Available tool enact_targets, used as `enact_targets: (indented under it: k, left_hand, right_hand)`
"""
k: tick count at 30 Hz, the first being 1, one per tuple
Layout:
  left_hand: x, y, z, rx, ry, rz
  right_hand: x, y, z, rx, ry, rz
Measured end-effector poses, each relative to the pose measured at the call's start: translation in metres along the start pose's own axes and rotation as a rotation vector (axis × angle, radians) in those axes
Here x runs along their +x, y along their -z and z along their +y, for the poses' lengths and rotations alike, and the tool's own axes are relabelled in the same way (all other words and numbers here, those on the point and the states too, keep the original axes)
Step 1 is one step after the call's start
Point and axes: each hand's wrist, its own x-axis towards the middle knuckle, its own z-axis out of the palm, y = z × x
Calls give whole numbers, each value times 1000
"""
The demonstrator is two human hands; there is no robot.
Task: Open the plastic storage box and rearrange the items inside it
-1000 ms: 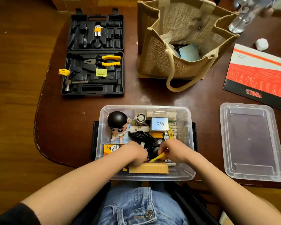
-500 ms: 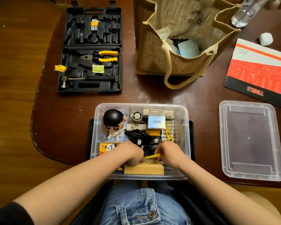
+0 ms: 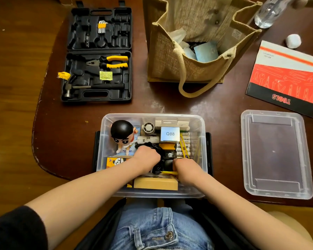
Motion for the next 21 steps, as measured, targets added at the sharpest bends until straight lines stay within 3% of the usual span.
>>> enact_targets:
  k: [9,21]
  left_hand:
    - [7,-1,6,115,-72,-26]
    - [2,-3,-9,-82,9,-4]
  right_hand:
    - [-7,8,1,-27,33,149]
    - [-2,0,2,119,63,202]
